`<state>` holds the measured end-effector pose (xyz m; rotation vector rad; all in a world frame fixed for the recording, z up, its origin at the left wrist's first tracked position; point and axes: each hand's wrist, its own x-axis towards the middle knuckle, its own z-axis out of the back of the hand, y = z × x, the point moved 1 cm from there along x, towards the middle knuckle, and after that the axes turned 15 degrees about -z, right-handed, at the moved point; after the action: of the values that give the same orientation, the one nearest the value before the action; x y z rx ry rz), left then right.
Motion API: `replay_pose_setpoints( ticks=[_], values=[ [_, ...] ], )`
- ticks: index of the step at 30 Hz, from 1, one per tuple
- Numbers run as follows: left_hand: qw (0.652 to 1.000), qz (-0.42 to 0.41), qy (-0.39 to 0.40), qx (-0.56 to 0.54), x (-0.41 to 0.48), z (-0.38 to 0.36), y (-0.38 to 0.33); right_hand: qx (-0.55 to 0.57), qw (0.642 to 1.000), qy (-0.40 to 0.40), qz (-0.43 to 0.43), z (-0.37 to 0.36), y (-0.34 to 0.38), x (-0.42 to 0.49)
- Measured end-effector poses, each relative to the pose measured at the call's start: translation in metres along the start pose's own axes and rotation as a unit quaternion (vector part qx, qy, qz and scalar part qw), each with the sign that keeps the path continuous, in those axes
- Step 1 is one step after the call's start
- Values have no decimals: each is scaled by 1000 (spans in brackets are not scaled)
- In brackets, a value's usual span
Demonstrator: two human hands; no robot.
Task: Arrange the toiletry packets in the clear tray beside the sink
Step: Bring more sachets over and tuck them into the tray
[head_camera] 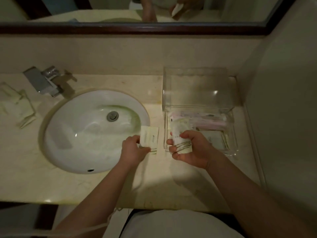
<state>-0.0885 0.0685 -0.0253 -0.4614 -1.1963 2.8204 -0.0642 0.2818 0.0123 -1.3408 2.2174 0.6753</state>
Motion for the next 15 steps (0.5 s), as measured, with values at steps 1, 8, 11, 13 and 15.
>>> replay_pose_setpoints(
  ticks=[1,8,11,13,15],
  values=[
    [1000,-4,-17,-24,0,2,-5,-5,1000,-1,-1,-1,0,-1],
    [954,-31,-64,-292,-3,28,-45,-11,1000,6,25,-1,1,-21],
    [925,-56,-22,-375,-1,27,-67,-17,999,0,51,1,3,-31],
    [922,-61,15,-382,1,24,-78,-13,998,-4,66,6,3,-38],
    [901,-44,62,-427,3,19,-90,-11,997,-12,79,9,2,-46]
  ],
)
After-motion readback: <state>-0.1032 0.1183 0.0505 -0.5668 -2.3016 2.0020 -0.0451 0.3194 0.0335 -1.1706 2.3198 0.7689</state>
